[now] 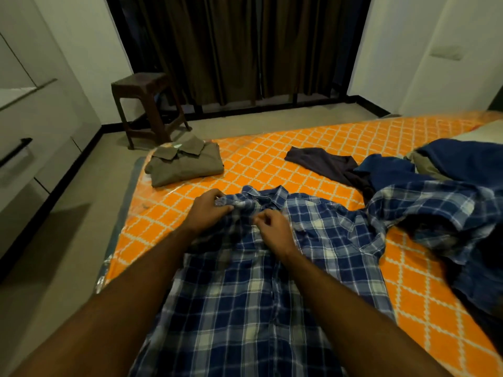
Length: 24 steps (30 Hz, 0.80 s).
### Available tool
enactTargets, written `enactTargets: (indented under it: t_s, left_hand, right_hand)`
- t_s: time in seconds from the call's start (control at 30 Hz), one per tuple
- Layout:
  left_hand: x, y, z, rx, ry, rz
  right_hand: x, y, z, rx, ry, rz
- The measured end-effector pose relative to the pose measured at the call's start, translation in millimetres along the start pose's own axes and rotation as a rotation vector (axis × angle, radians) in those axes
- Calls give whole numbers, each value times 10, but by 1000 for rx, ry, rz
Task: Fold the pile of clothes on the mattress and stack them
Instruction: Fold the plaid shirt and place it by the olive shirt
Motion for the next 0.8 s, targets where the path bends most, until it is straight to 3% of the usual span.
enactTargets:
  t_s: [0.07, 0.13, 0.2, 0.27, 0.47, 0.63, 0.8]
  left_hand:
    - [-108, -181, -259, 28, -170, 147]
    - [-186, -437, -505, 152, -390, 299]
    - [-195, -636, -684, 247, -571, 361]
    - [-36, -775, -875, 250, -663, 325]
    - [557, -997, -1383, 33, -199, 212]
    - [714, -1099, -1899, -48, -270, 236]
    - [920, -1207, -2303, -223, -462, -31]
  right_hand:
    - [26, -131, 280, -200, 505, 156]
    - [167, -245, 558, -252, 680, 244]
    - [357, -328, 737, -229, 584, 204]
    - [662, -452, 927, -192, 467, 100]
    - [1590, -611, 1773, -58, 325, 132]
    - [2369, -929, 2785, 141, 166, 181]
    - [3064, -1296, 3714, 318, 25, 114]
Point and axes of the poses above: each hand's wrist, its own y-axis towards the middle knuckle, its own x-axis out of the back of the hand, z = x × y, the point moved 6 cm from there along y, towards the middle knuckle, and after that the axes turned 11 degrees about -y, right-handed, at the moved point
